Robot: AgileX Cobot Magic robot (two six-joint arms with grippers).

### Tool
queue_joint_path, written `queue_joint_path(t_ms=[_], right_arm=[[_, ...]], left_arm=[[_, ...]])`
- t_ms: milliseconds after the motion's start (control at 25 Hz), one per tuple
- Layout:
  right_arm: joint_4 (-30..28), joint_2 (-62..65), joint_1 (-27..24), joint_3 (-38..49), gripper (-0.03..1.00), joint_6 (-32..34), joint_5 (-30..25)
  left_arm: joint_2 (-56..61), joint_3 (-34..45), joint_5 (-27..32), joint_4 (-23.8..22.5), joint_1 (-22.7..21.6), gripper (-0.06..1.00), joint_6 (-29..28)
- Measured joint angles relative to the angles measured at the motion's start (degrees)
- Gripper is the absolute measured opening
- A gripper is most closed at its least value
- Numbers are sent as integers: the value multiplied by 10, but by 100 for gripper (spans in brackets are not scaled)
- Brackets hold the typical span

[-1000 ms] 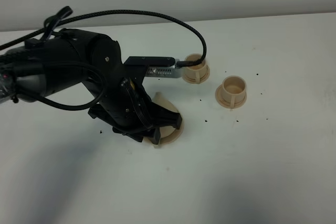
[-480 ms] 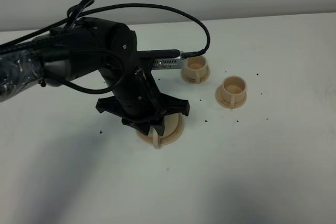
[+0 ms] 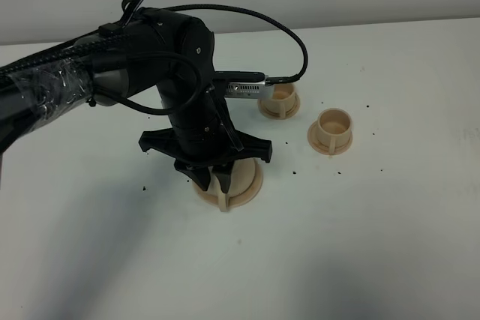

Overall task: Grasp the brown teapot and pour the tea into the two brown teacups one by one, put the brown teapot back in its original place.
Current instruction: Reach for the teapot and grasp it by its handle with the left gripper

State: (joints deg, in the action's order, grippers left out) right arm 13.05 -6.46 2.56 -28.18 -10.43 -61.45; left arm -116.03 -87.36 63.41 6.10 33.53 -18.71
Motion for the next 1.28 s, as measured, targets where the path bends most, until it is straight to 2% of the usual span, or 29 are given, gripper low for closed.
queue_joint_path(t_ms=[200,1280], right_arm=[[0,0,0,0,24,0,0],[1,0,0,0,24,0,0]], left_arm=[[-26,-7,5,-10,-3,32,-2],[-66,-30,-16,15,-3,32,-4]])
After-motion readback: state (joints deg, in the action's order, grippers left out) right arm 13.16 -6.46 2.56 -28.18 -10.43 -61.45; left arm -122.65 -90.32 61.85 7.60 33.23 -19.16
